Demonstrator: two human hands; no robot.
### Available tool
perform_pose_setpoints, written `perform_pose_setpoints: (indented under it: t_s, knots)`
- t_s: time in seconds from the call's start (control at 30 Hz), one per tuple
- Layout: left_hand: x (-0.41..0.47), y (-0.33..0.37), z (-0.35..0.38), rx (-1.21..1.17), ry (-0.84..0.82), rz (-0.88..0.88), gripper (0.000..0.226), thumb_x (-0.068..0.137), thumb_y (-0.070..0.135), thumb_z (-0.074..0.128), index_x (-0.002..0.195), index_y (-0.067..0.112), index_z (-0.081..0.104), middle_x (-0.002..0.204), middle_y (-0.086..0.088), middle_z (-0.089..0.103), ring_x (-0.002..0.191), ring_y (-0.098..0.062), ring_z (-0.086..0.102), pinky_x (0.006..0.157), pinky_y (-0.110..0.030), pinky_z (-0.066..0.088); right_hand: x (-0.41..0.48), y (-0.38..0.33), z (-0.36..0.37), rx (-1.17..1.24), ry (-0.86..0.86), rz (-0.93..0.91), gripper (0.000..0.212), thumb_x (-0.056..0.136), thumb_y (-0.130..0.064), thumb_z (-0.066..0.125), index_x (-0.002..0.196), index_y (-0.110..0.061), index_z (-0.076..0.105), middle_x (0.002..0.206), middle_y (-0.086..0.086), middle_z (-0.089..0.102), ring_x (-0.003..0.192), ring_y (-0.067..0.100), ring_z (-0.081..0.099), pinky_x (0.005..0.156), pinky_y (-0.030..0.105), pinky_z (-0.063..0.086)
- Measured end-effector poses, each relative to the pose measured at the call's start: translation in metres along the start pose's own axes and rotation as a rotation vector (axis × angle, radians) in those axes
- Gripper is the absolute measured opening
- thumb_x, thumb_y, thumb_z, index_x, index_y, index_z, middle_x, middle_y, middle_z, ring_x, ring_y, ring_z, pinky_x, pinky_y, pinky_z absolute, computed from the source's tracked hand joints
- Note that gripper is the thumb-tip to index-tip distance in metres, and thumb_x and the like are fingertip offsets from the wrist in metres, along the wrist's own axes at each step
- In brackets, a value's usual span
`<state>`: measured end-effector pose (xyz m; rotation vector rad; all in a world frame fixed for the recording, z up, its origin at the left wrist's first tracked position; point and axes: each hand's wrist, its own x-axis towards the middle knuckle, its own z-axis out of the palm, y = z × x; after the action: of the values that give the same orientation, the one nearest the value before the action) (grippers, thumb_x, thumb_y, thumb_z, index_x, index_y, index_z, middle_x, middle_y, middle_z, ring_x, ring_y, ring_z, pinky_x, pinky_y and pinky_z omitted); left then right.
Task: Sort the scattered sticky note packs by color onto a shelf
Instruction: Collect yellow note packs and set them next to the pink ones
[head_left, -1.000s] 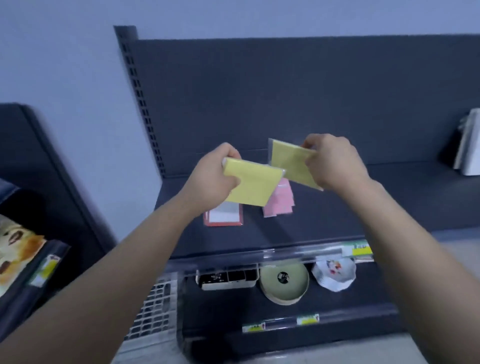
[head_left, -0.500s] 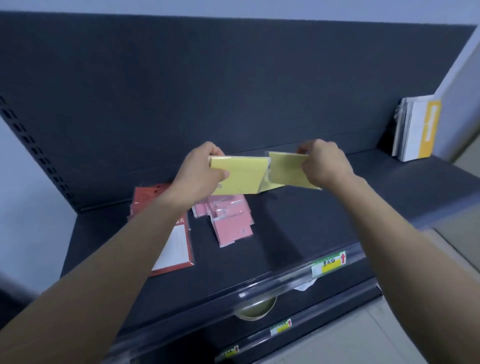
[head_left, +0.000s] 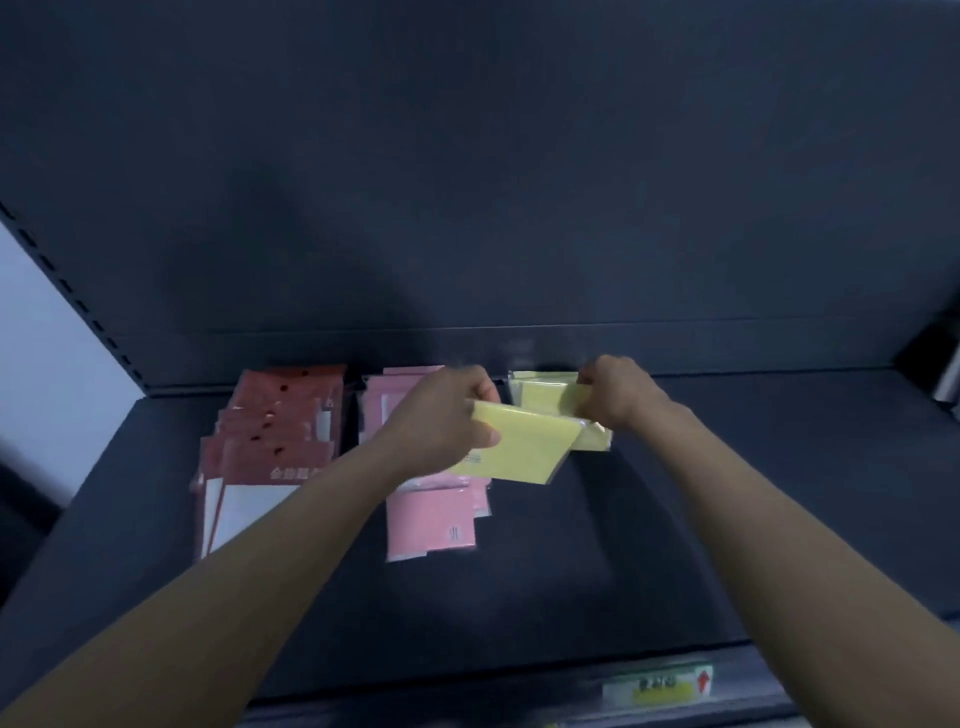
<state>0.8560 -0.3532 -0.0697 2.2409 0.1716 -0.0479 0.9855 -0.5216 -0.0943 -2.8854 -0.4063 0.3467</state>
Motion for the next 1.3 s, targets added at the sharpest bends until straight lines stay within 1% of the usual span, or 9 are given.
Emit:
perform_pose_setpoints:
  t_s: [0.17, 0.33, 0.53, 0.67, 0.77, 0.9, 1.03, 1.13, 1.3]
  knots:
    - [0.023, 0.011, 0.027, -0.003, 0.021, -0.044, 0.023, 0.075, 0.003, 0.071, 0.078, 0.015, 0.052, 0.068, 0.007, 0.05, 0.054, -0.007, 0.043, 0.045, -0.017, 0.034, 0.031, 0.01, 0.001, -0.021, -0.043, -0.067, 0.03, 0.079, -0.01, 0.064, 0.108, -0.007, 0.063, 0.108, 0.012, 0.063, 0.093, 0.029, 0.061, 0.074, 0.032, 0.053]
    - [0.046, 0.016, 0.048, 0.041, 0.052, -0.084, 0.026, 0.073, 0.004, 0.073, 0.078, 0.014, 0.05, 0.082, -0.002, 0.056, 0.061, -0.013, 0.048, 0.051, -0.023, 0.036, 0.042, 0.024, -0.009, -0.021, -0.097, -0.115, 0.048, 0.076, -0.028, 0.076, 0.114, -0.008, 0.054, 0.113, 0.009, 0.057, 0.102, 0.03, 0.057, 0.071, 0.031, 0.043]
    - [0.073, 0.015, 0.07, 0.22, 0.065, -0.139, 0.027, 0.079, 0.012, 0.071, 0.095, 0.011, 0.049, 0.101, -0.008, 0.057, 0.081, -0.02, 0.049, 0.06, -0.026, 0.035, 0.046, 0.041, -0.036, -0.004, 0.028, -0.144, 0.011, 0.084, -0.006, 0.058, 0.095, -0.005, 0.06, 0.104, 0.015, 0.063, 0.086, 0.032, 0.056, 0.066, 0.03, 0.044]
    - [0.089, 0.014, 0.079, 0.483, 0.116, -0.096, 0.038, 0.082, 0.018, 0.067, 0.114, 0.005, 0.053, 0.119, -0.012, 0.053, 0.108, -0.029, 0.048, 0.087, -0.032, 0.04, 0.031, 0.032, -0.057, 0.003, 0.113, -0.227, 0.016, 0.086, -0.011, 0.058, 0.099, -0.003, 0.064, 0.098, 0.016, 0.064, 0.091, 0.036, 0.06, 0.075, 0.037, 0.052]
    - [0.093, 0.01, 0.083, 0.646, 0.146, -0.088, 0.044, 0.083, 0.026, 0.064, 0.12, 0.008, 0.049, 0.122, -0.012, 0.05, 0.113, -0.03, 0.042, 0.094, -0.036, 0.035, 0.019, 0.021, -0.066, -0.011, 0.141, -0.29, 0.014, 0.088, -0.014, 0.057, 0.096, -0.005, 0.064, 0.097, 0.015, 0.064, 0.09, 0.037, 0.059, 0.076, 0.038, 0.053]
    - [0.083, 0.012, 0.081, 0.722, 0.185, -0.055, 0.045, 0.085, 0.028, 0.062, 0.123, 0.011, 0.045, 0.125, -0.01, 0.046, 0.115, -0.029, 0.041, 0.093, -0.037, 0.033, 0.005, 0.003, -0.075, -0.026, 0.161, -0.352, 0.014, 0.089, -0.017, 0.058, 0.098, -0.008, 0.064, 0.1, 0.014, 0.064, 0.092, 0.037, 0.059, 0.078, 0.038, 0.053]
    - [0.055, 0.017, 0.048, 0.693, 0.323, -0.012, 0.032, 0.089, 0.021, 0.055, 0.118, 0.011, 0.049, 0.122, -0.009, 0.05, 0.113, -0.029, 0.043, 0.09, -0.037, 0.034, -0.011, -0.027, -0.086, -0.08, 0.178, -0.428, 0.019, 0.092, -0.018, 0.056, 0.108, -0.01, 0.063, 0.107, 0.014, 0.064, 0.1, 0.037, 0.059, 0.084, 0.04, 0.052]
    - [0.016, 0.021, 0.005, 0.763, 0.441, 0.035, 0.029, 0.09, 0.021, 0.053, 0.117, 0.012, 0.051, 0.119, -0.008, 0.051, 0.112, -0.029, 0.045, 0.088, -0.038, 0.033, -0.032, -0.063, -0.091, -0.141, 0.203, -0.573, 0.022, 0.092, -0.02, 0.055, 0.111, -0.01, 0.061, 0.108, 0.013, 0.065, 0.101, 0.037, 0.059, 0.085, 0.041, 0.052]
    - [-0.081, 0.018, -0.075, 0.931, 0.656, 0.064, 0.023, 0.079, 0.005, 0.059, 0.101, 0.007, 0.057, 0.094, -0.014, 0.058, 0.089, -0.037, 0.053, 0.072, -0.042, 0.038, -0.09, -0.149, -0.094, -0.233, 0.286, -0.832, 0.026, 0.091, -0.019, 0.057, 0.114, -0.008, 0.059, 0.112, 0.012, 0.06, 0.104, 0.033, 0.056, 0.085, 0.041, 0.049]
